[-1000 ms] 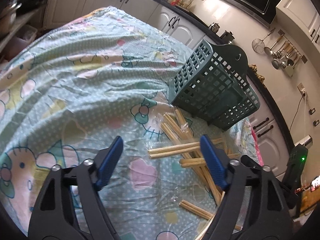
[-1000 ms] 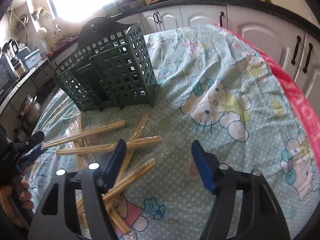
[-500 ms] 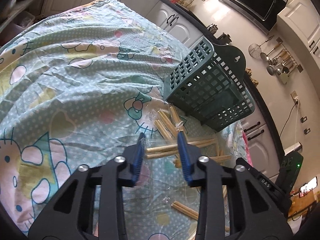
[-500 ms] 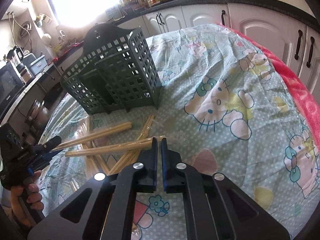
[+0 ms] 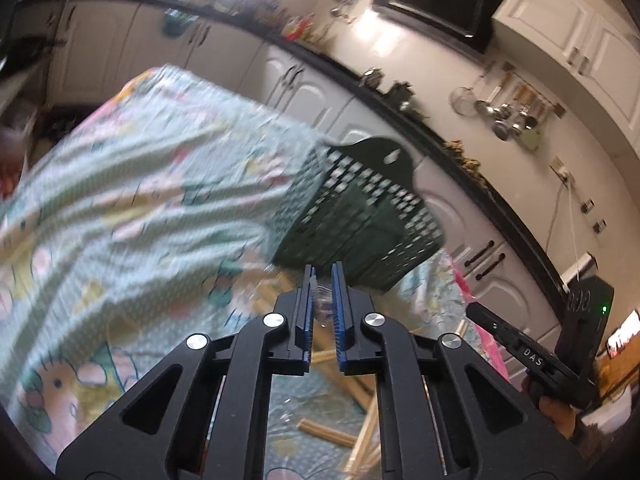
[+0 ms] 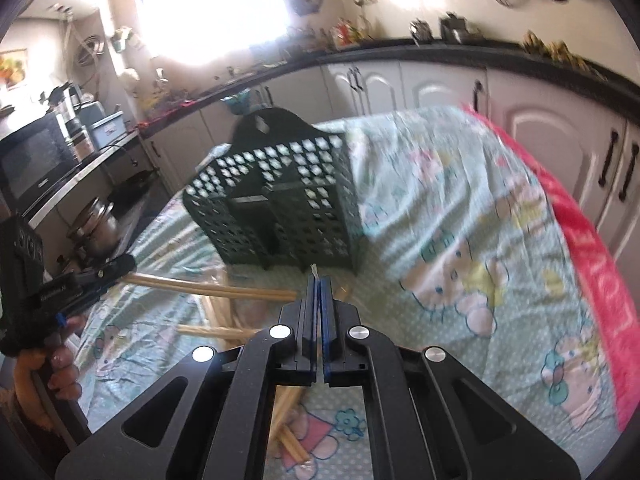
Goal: Organize utensils
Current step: 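Lift the held chopsticks with both grippers and carry them over the green caddy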
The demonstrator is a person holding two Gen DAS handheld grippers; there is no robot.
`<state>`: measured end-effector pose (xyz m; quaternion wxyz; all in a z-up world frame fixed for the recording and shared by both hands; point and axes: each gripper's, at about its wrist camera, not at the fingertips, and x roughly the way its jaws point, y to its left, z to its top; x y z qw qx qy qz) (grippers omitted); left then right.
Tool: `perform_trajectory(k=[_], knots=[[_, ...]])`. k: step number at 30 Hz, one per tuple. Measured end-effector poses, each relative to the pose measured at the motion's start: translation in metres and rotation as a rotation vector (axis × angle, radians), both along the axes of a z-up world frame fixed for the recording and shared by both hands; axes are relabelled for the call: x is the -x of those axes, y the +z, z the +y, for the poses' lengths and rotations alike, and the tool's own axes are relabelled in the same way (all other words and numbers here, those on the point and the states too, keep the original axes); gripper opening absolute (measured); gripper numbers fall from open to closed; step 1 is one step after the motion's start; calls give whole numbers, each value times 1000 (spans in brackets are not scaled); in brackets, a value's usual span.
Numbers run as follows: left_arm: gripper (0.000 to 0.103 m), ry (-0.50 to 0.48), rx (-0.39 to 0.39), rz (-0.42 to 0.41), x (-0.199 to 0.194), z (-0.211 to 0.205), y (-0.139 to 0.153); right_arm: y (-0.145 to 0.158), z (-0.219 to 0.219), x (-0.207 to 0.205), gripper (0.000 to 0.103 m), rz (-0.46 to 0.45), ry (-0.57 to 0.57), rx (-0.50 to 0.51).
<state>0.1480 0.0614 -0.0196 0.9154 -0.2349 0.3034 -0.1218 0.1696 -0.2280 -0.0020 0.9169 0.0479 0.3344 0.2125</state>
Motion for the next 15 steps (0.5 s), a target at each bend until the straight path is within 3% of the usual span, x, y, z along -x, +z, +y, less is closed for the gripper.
perform_trajectory(k=[5,15], knots=[[2,-45,-47,-61,3,-12,30,27,14,10,2,-61,58,11],[2,-96,-77,-113,8,-21,62,66,30,28,1,-140,132,6]])
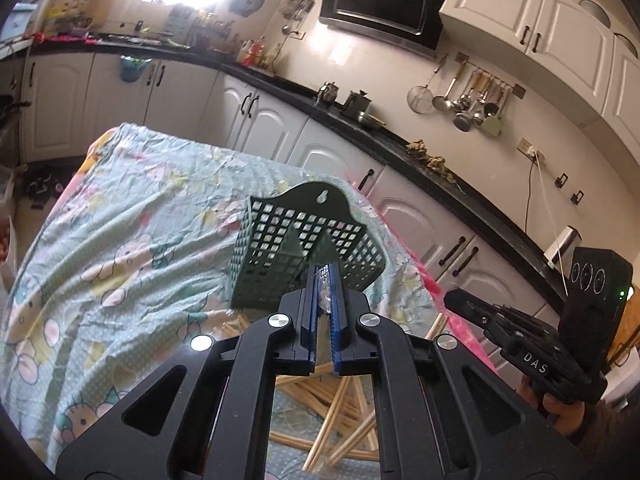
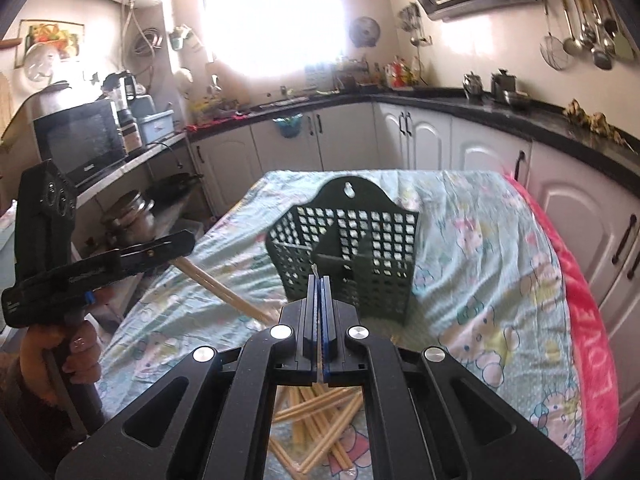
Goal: Organize utensils
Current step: 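Lift the held chopsticks with both grippers and carry them over the green caddy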
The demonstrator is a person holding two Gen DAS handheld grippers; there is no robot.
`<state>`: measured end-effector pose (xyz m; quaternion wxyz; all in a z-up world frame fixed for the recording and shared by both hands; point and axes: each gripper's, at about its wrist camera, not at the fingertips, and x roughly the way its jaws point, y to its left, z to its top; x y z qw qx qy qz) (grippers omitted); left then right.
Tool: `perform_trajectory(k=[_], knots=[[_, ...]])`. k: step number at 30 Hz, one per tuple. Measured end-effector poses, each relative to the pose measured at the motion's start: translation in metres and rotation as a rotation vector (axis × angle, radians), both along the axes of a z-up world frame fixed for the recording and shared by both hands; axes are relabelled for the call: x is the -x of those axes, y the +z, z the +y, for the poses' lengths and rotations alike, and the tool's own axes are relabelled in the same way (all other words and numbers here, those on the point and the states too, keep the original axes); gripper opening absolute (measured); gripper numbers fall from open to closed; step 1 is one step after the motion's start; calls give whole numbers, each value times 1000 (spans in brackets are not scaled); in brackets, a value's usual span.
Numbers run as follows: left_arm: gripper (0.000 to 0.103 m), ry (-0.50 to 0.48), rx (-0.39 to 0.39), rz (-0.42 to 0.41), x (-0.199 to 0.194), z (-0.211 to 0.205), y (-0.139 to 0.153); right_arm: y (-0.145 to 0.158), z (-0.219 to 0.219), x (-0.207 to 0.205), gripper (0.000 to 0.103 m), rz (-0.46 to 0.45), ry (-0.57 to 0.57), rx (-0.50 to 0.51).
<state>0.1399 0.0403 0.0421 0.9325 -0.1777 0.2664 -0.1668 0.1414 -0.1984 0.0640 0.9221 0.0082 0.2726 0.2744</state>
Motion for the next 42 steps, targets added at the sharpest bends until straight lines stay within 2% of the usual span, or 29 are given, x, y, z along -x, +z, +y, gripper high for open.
perform_trajectory(k=[9,18,25,33,38,42], knots=[[2,-29,-15,-98,2,-6,46,54,-6,5,1,-125,-6,-37],[2,-21,-30,-198,-4,-10,91,103,-16,-10,1,-239,-35,-85],[2,0,-60,-259,-14,-10,118,128,-15,-31,1,-276,-33,-115],[2,10,-113,-276,-33,-18,130,146,-14,-57,1,-296,-53,-127],[2,24,-163,-264,-46,-23,126,147,-17,-70,1,-311,-83,-130],[2,21,-172,-232,-57,-25,117,146,-17,-76,1,-309,-86,-132]])
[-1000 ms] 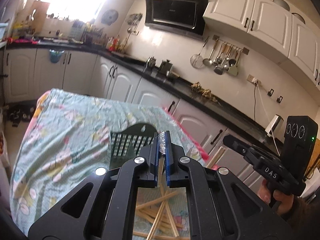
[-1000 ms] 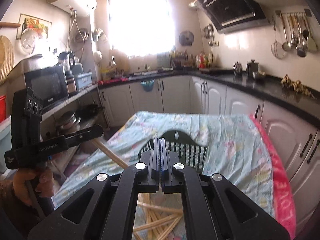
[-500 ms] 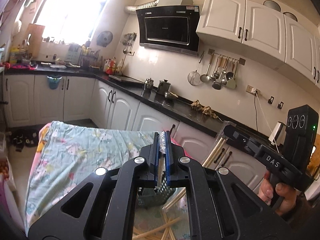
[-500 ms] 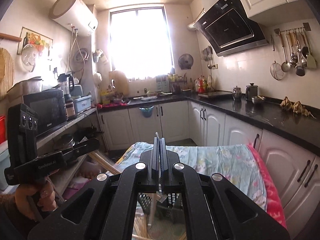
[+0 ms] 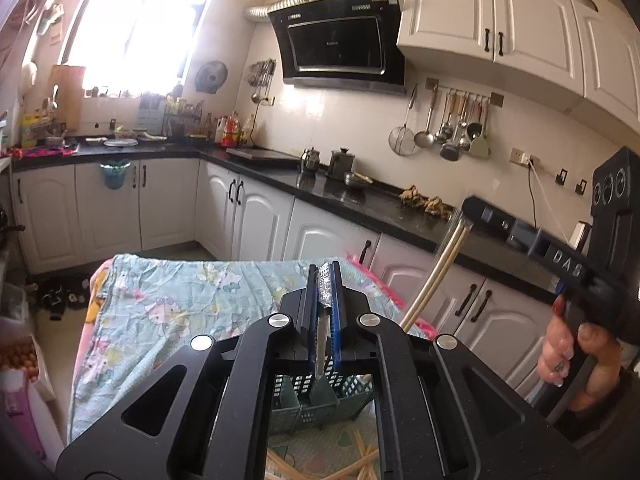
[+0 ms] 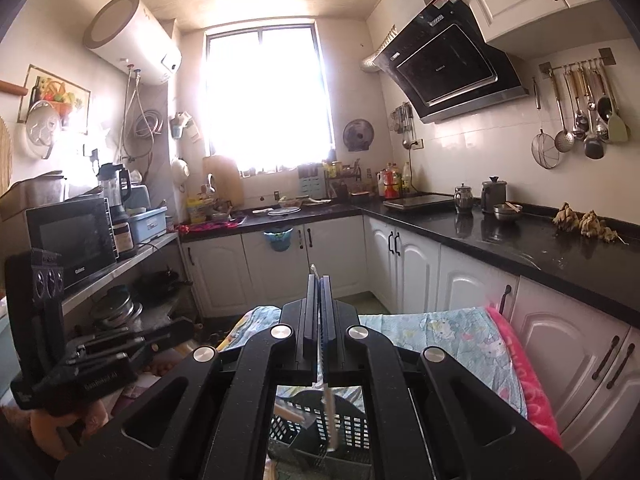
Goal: Organize utensils
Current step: 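Lift the held chopsticks with both grippers and carry them over the green caddy, then open both grippers to drop the chopsticks into the green caddy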
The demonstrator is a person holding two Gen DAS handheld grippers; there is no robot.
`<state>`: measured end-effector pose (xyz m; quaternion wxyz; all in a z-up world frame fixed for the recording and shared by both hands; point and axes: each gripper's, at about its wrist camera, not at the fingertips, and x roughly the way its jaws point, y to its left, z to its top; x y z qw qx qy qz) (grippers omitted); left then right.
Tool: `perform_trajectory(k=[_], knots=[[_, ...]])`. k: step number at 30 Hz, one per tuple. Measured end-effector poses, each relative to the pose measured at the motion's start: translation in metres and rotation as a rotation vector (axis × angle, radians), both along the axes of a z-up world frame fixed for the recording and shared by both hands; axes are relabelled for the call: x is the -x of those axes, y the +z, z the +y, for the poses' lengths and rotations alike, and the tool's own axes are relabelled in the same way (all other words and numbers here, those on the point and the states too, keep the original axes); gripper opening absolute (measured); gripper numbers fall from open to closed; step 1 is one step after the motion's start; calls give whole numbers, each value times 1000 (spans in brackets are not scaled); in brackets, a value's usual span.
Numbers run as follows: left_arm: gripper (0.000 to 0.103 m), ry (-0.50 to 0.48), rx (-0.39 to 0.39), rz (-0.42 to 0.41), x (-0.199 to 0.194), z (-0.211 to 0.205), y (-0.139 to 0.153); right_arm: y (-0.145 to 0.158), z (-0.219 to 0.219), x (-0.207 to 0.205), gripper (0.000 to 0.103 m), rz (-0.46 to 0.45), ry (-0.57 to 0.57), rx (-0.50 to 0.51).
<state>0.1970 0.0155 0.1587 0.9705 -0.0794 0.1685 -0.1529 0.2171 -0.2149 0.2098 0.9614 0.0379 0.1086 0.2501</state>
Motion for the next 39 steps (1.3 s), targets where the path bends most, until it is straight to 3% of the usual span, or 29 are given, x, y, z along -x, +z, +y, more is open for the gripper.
perform_trajectory(k=[11,26,28,32,35,39], knots=[[2,11,-9,60,-16,-4,-33,-17,10,-27,1,25,-8,35],[3,0,-9,119,-29,-12,-70,-73,25,-44,2,128,-36,82],[10,2,-12,124,-30,-12,-72,-79,25,-45,3,145,-47,91],[30,10,-8,128,-29,-10,-76,-86,23,-44,31,157,-55,95],[37,22,-4,124,-26,-6,-76,-91,21,-40,34,165,-60,99],[51,52,6,101,-15,2,-70,-95,18,-32,47,166,-72,105]])
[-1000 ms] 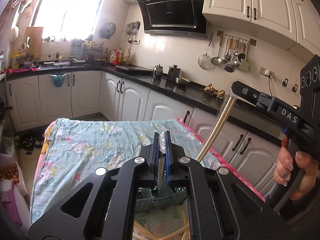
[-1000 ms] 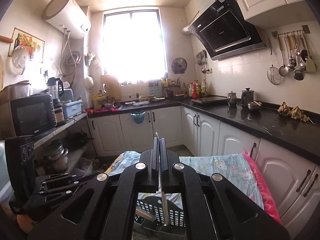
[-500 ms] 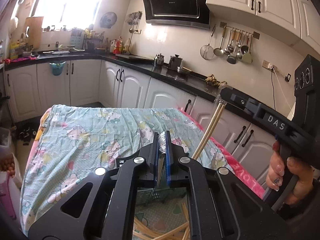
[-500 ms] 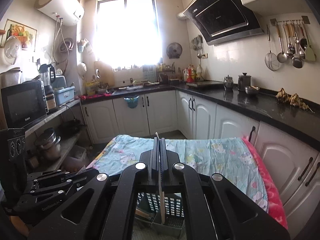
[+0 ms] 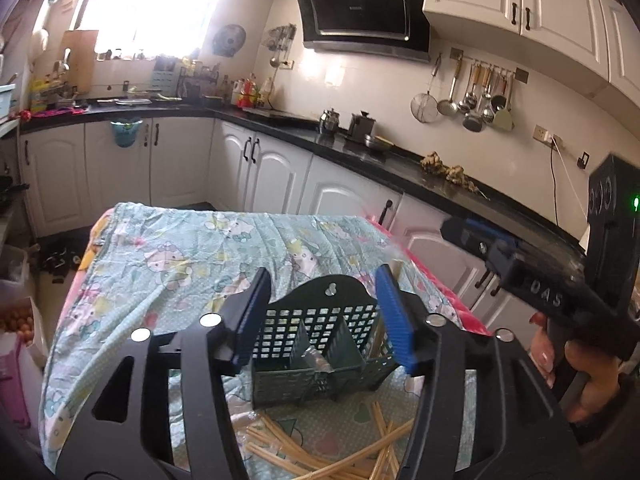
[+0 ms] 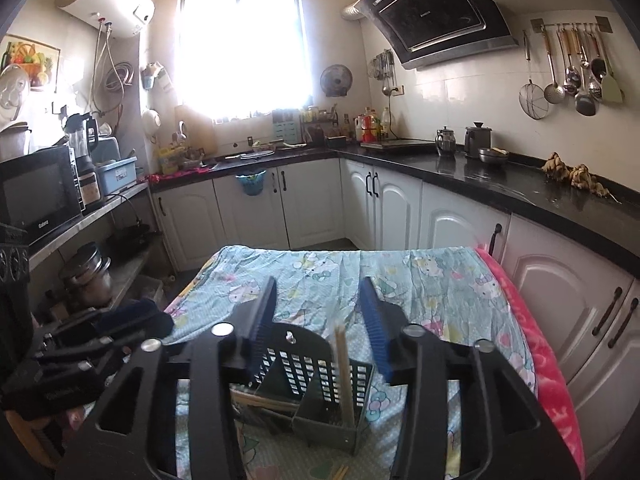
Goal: Organize utensils
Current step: 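Open both grippers to drop the chopsticks into the green caddy, then move both open grippers back down to the chopstick pile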
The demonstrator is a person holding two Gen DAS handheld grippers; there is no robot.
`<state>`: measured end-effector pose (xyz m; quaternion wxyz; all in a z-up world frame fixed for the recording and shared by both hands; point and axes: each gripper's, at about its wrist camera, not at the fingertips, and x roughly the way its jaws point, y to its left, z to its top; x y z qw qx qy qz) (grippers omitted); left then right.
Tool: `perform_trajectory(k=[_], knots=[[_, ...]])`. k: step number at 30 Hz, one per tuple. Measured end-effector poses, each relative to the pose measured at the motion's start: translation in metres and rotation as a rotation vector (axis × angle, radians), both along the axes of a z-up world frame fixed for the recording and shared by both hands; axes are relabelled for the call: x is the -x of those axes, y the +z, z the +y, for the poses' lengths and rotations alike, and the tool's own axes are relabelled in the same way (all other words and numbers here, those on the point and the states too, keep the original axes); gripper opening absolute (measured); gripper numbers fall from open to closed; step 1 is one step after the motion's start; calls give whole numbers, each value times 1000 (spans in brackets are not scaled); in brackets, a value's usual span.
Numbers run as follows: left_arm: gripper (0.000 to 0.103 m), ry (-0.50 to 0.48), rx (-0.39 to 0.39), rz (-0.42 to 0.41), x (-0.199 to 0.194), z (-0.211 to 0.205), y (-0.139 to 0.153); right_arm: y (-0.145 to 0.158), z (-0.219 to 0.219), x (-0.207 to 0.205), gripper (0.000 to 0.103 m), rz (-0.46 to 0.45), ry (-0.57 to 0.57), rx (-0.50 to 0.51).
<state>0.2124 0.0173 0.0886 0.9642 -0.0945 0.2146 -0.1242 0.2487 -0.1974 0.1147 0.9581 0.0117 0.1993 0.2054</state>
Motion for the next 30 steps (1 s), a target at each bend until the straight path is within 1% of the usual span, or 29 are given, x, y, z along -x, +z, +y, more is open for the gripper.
perform_trajectory(k=[1,3,5,7,13,20,30], knots=[[56,8,1,-9,3,2,2,-1,-1,3,48,-1,-5,6],[62,19,4,-25,9,6,5,-1,-1,8,52,-1,-7,11],[66,32,9,-38,16,10,9,-2,-3,14,56,-7,-10,19],[73,46,16,-50,22,15,12,-1,-3,20,59,-16,-12,32],[86,70,47,-68,40,25,18,0,-7,38,67,-29,-11,34],[92,83,66,-71,58,30,18,2,-13,57,72,-39,-3,25],[92,93,72,-60,79,33,11,4,-22,81,76,-58,-11,25]])
